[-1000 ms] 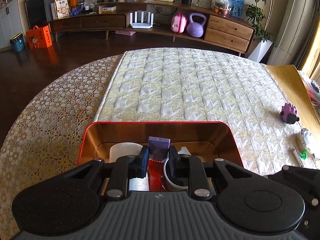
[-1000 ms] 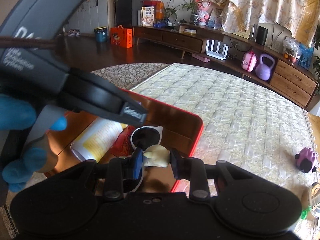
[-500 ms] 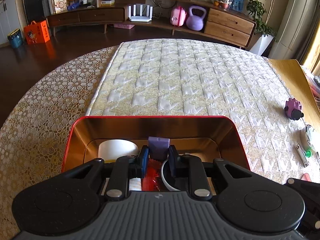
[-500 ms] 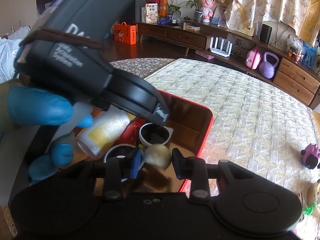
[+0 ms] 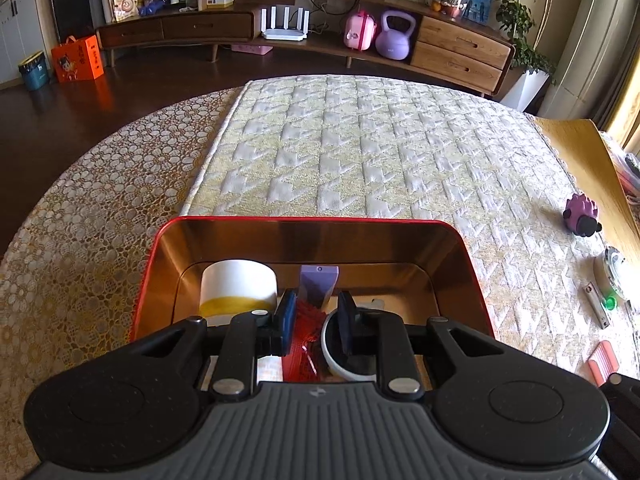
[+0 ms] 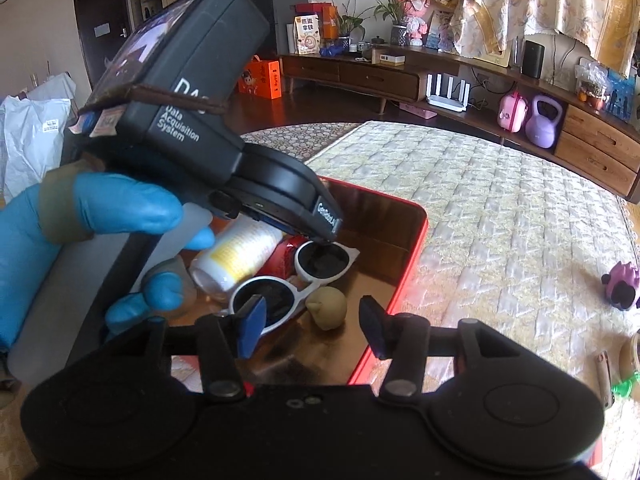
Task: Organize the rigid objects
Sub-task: 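Open both tools to drop the items into the box and withdraw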
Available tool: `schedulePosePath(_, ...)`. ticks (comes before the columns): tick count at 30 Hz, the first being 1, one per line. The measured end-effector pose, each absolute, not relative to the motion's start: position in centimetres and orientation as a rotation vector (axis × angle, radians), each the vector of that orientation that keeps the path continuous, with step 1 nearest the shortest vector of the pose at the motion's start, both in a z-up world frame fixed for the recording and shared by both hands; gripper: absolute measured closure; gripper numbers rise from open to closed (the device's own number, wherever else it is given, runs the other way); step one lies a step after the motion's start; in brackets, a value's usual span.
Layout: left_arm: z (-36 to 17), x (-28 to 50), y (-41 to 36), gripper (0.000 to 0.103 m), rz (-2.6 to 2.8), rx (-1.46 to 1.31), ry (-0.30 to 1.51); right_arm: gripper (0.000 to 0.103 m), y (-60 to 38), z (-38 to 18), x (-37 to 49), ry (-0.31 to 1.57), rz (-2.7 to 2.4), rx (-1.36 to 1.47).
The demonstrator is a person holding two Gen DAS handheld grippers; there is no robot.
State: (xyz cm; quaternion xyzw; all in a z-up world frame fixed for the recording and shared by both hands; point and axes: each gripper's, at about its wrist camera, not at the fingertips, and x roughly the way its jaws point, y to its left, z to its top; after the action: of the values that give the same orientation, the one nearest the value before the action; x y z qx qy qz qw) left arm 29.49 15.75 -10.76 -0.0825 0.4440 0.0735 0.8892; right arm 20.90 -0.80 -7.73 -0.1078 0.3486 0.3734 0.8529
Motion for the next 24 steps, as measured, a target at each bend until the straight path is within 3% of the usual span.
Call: schedulePosePath(24,-5.6,23.5,11.7,0.081,0.112,-0.118,0.813,0.034,-7.3,-4.6,18.1,0.699,0.728,-0.066)
